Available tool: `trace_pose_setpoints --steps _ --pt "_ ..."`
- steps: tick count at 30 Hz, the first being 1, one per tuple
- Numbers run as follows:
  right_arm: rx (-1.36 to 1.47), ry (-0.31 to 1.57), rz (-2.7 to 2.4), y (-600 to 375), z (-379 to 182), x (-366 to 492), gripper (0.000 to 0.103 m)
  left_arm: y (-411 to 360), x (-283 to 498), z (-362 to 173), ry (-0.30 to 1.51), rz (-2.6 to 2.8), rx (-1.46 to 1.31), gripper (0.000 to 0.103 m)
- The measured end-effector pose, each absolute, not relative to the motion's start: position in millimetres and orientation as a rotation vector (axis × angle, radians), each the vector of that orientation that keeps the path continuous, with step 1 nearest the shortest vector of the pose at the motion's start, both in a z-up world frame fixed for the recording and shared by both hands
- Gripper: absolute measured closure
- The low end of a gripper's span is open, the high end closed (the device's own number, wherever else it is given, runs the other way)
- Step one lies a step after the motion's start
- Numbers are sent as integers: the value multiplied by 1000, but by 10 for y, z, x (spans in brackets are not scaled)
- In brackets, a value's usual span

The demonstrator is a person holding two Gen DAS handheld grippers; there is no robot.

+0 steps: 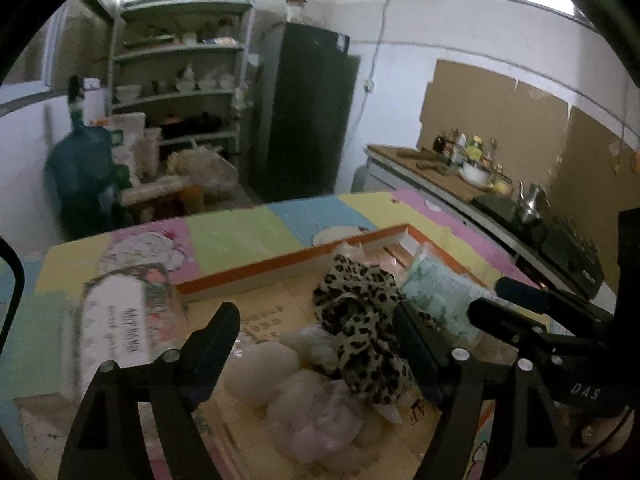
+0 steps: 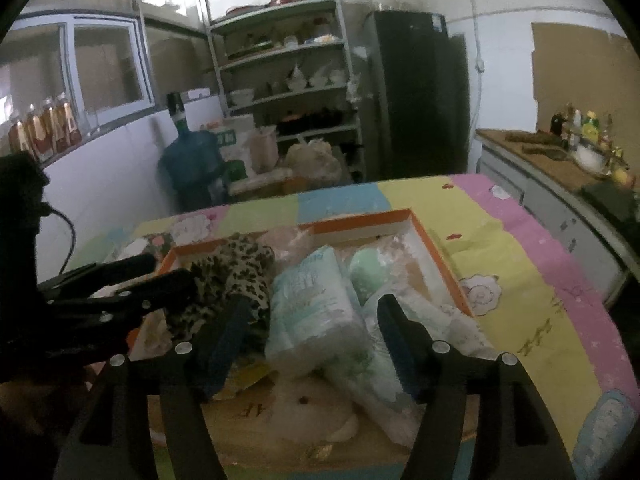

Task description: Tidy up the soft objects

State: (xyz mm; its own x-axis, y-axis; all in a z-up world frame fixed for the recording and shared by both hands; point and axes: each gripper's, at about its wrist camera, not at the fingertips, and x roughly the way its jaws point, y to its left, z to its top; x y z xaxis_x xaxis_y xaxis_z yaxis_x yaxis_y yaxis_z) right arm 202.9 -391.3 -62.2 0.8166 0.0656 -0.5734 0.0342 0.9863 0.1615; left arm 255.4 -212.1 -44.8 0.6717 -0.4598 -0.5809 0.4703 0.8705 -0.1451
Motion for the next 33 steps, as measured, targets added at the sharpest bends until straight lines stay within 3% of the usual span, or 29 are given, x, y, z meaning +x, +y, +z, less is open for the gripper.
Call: trace_pose_setpoints --steps 14,24,33 --pt "101 361 12 -3008 -55 1213 34 -1282 1335 147 321 -198 27 25" --pt "58 327 -19 -2069 17 538 34 -447 544 168 343 43 -13 25" --pt "104 331 -10 -1689 -4 46 34 -151 -55 125 351 79 -22 25"
